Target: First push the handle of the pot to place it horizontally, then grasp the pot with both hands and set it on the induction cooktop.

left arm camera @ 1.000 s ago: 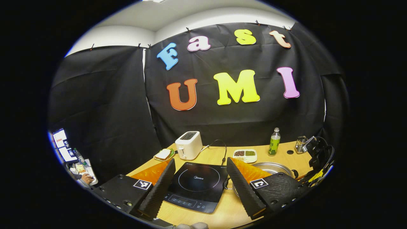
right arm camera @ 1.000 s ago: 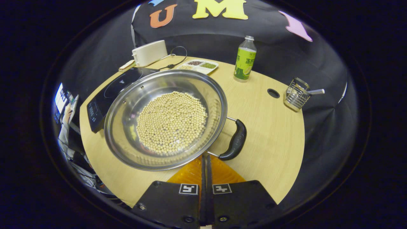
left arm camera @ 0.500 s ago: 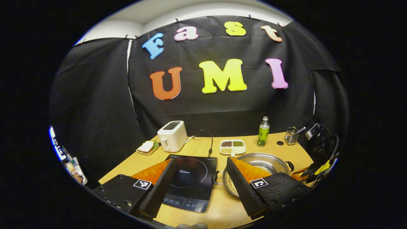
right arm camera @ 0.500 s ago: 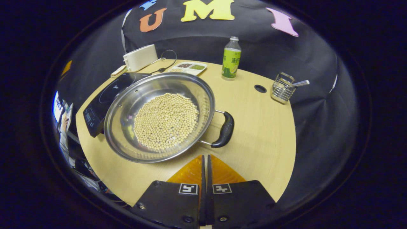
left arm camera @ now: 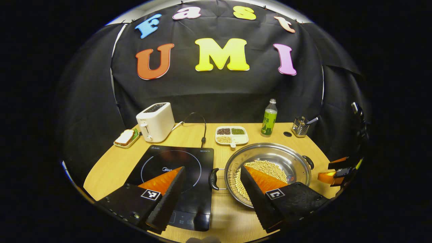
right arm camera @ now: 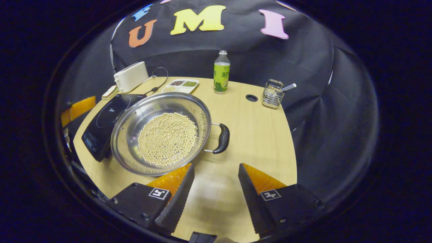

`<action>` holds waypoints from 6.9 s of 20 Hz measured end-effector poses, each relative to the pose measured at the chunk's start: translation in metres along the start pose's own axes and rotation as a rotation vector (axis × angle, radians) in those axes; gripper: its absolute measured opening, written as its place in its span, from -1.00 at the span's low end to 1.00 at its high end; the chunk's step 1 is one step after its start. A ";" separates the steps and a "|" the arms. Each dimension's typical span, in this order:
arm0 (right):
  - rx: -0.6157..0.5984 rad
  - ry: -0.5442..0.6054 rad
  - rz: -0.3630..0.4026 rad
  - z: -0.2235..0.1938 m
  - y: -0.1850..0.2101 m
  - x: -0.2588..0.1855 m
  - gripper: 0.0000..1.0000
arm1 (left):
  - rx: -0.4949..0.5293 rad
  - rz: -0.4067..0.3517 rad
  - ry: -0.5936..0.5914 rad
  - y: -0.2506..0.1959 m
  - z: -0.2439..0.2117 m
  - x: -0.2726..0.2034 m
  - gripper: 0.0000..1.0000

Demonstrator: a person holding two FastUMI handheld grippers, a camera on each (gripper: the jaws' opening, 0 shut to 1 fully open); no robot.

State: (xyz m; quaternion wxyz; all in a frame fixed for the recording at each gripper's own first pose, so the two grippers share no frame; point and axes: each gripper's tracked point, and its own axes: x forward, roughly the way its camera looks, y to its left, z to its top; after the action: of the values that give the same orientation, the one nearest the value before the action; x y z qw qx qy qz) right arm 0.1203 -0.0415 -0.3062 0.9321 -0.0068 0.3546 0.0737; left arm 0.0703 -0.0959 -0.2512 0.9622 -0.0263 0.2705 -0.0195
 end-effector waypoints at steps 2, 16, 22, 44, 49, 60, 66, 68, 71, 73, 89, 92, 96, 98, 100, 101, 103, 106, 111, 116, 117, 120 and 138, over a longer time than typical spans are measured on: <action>0.027 -0.017 0.003 0.014 0.004 0.007 0.75 | 0.009 -0.021 0.049 -0.006 -0.018 0.015 0.94; -0.030 0.081 0.006 0.036 0.003 0.087 0.75 | 0.003 0.002 0.226 -0.013 -0.069 0.091 0.95; -0.028 0.113 0.008 0.032 0.004 0.093 0.53 | -0.012 0.003 0.240 -0.021 -0.066 0.096 0.96; 0.080 0.177 -0.044 0.039 0.011 0.068 0.14 | -0.026 0.003 0.290 -0.005 -0.045 0.095 0.10; 0.091 0.149 -0.058 0.054 0.024 0.050 0.12 | -0.016 -0.014 0.262 0.002 -0.025 0.085 0.10; 0.105 0.119 -0.015 0.083 0.123 0.039 0.12 | 0.004 0.023 0.242 0.097 -0.001 0.069 0.10; 0.111 0.129 0.008 0.095 0.184 0.047 0.12 | 0.013 0.044 0.250 0.157 0.003 0.066 0.10; 0.112 0.135 0.018 0.099 0.204 0.050 0.12 | 0.019 0.049 0.251 0.176 0.005 0.068 0.10; 0.112 0.141 0.025 0.105 0.232 0.058 0.12 | 0.023 0.057 0.259 0.203 0.006 0.071 0.10; 0.108 0.151 0.031 0.107 0.250 0.063 0.12 | 0.021 0.061 0.272 0.220 0.004 0.075 0.10; 0.123 0.213 0.019 0.099 0.303 0.083 0.12 | 0.029 0.082 0.306 0.269 -0.016 0.089 0.10; 0.091 0.190 -0.006 0.099 0.304 0.081 0.12 | 0.026 0.076 0.310 0.272 -0.025 0.091 0.10; 0.107 0.162 -0.003 0.100 0.306 0.082 0.14 | 0.037 0.069 0.266 0.272 -0.030 0.091 0.10; 0.099 0.149 0.000 0.100 0.306 0.082 0.14 | 0.038 0.072 0.251 0.273 -0.030 0.090 0.10; 0.104 0.137 0.001 0.100 0.305 0.082 0.14 | 0.041 0.072 0.237 0.272 -0.032 0.091 0.14; 0.111 0.130 0.004 0.101 0.306 0.083 0.17 | 0.040 0.074 0.230 0.272 -0.031 0.091 0.15; 0.110 0.122 0.009 0.101 0.305 0.083 0.18 | 0.036 0.074 0.215 0.272 -0.030 0.089 0.14; 0.114 0.126 0.018 0.102 0.305 0.083 0.19 | 0.038 0.069 0.193 0.272 -0.030 0.088 0.14; 0.141 0.055 0.071 0.112 0.300 0.080 0.42 | 0.030 0.057 0.158 0.277 -0.027 0.077 0.21; 0.048 -0.090 0.061 0.139 0.284 0.055 0.65 | 0.112 0.112 0.015 0.280 0.014 0.057 0.94; 0.021 -0.110 0.055 0.144 0.283 0.051 0.60 | 0.106 0.110 -0.002 0.275 0.018 0.054 0.94; -0.022 -0.137 0.065 0.148 0.287 0.043 0.62 | 0.097 0.112 -0.017 0.270 0.022 0.049 0.94; -0.152 -0.390 0.007 0.192 0.258 -0.062 0.68 | 0.026 0.072 -0.243 0.203 0.116 -0.056 0.93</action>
State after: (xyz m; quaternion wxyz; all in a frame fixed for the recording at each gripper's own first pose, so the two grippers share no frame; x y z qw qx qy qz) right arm 0.1646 0.2176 -0.1108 0.9797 -0.0612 0.1608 0.1033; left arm 0.0877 0.1145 -0.1351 0.9882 -0.0063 0.1524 0.0148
